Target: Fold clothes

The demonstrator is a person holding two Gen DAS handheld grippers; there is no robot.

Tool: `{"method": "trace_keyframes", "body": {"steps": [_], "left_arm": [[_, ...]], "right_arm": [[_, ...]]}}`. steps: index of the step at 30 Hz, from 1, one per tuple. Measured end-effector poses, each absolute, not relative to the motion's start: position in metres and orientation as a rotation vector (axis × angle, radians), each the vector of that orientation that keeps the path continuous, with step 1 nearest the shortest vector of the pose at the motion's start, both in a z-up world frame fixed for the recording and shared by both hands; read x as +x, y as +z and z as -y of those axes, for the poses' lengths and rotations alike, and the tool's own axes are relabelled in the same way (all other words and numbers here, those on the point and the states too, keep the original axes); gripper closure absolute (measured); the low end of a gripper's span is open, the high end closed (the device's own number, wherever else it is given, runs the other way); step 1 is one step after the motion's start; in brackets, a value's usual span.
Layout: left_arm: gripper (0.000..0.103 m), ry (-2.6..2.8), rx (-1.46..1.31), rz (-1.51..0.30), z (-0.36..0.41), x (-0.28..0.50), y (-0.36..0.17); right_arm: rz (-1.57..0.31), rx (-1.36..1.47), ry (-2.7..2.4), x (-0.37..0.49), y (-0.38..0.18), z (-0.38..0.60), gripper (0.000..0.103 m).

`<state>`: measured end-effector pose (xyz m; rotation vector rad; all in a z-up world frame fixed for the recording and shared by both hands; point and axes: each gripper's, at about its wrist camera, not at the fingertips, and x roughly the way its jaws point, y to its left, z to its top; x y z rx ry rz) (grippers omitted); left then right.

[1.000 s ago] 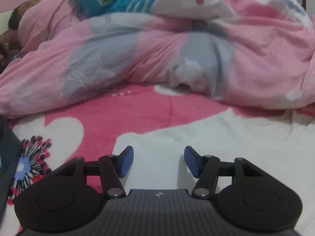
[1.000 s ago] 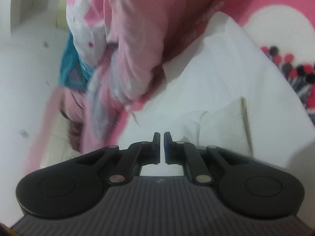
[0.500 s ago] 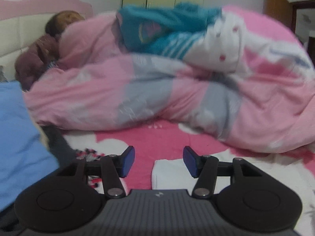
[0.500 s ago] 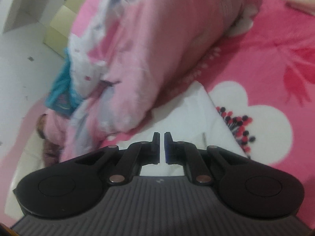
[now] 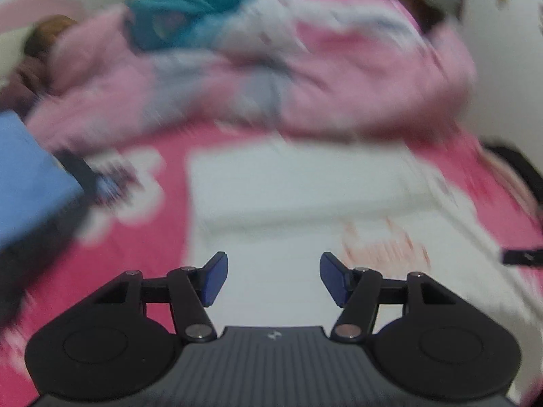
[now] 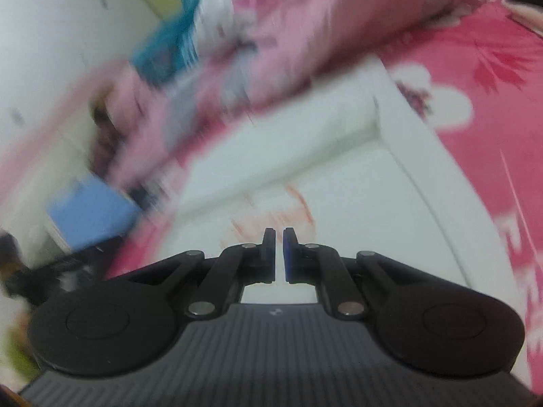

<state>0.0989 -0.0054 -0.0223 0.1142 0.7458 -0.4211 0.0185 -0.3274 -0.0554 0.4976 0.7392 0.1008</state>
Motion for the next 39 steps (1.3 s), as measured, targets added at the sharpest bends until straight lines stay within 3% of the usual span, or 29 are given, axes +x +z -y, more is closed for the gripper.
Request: {"method": "trace_keyframes", "body": {"steps": [8,20,30,39], "left_arm": [[0.043,-0.491,0.247,-0.754,0.016,0.01,-0.09],[0.039,-0.444,0.174,-0.74,-0.057,-0.059,-0.087],[0.04,-0.413,0.169,-0.689,-0.066,-0.067,-0.058],[0.04,-0.446,0.207,-0.749,-0.027,-0.044,-0.079]], "right_arm": [[-0.739,0.106,0.015,-0.056,-0.102,0.266,0.096],[-0.731,0.292,-0.03,-0.171,-0.108,0.279,0.095],[-0.608,0.273,-0.086,-0.159,-0.075,0.298,0.094],[-0.679,0.307,-0.105,-0.13,-0.108,0.299,0.094]]}}
